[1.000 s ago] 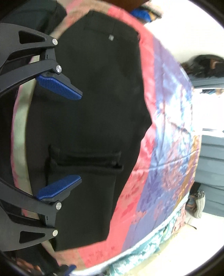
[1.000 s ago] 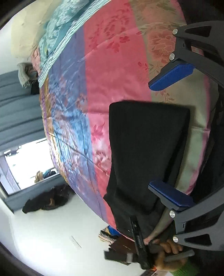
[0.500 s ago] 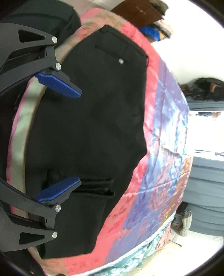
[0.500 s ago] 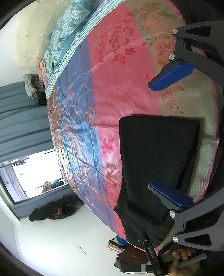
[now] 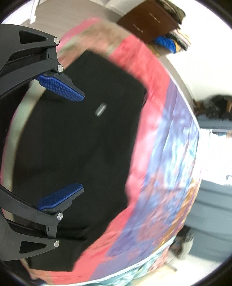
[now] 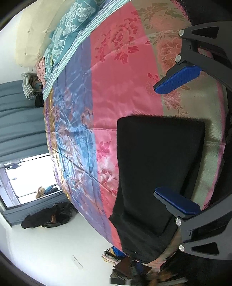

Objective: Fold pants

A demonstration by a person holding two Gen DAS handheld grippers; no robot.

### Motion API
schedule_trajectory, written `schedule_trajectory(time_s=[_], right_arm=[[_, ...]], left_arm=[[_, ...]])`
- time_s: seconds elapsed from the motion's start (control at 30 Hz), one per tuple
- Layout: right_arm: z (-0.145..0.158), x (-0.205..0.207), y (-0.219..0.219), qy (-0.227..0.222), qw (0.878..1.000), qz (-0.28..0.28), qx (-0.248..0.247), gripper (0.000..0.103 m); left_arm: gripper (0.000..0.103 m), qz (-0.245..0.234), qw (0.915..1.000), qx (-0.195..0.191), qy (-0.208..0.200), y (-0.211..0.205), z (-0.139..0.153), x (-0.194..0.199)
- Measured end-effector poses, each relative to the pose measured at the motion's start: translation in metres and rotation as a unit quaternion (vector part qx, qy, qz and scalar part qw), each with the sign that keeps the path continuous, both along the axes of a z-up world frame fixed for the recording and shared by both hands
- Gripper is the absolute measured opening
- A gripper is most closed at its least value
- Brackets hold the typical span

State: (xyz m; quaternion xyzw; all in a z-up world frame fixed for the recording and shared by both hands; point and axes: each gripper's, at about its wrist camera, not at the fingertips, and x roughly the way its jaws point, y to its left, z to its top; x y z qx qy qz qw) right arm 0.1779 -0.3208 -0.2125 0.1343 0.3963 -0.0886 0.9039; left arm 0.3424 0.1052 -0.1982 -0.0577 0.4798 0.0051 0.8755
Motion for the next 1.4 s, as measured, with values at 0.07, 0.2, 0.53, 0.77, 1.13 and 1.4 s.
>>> schedule_trajectory(time_s=[0.07,0.2,0.53,0.77,1.13,1.4], right_arm=[[-0.002,0.002,0.002,0.003,1.0,0.007,0.005,0.103],[-0.006,0.005,0.007,0.008,1.0,0.019,0.017,0.103],[-0.009,0.008,0.021,0.024,0.999,0.038,0.0,0.103],[-0.01,0.008,0.02,0.025,0.999,0.026,-0.01,0.103],[0.0,0.005,0.004,0.004,1.0,-0.009,-0.009,0.103],[0.002,0.002,-0.012,-0.019,0.998,-0.014,0.058,0.103]], left_arm=[[0.095,0.01,0.9985,-0.044,0.029,0.041,0.001,0.028],[0.095,0.057,0.9908,-0.099,0.071,0.113,-0.01,0.069],[0.103,-0.016,0.9869,-0.002,0.16,0.113,-0.08,0.108],[0.103,0.011,0.9797,-0.106,0.17,0.136,-0.101,0.107],[0.069,0.041,0.981,-0.108,0.156,0.124,-0.083,0.1],[0.013,0.078,0.9849,-0.112,0.107,0.115,-0.03,0.078]])
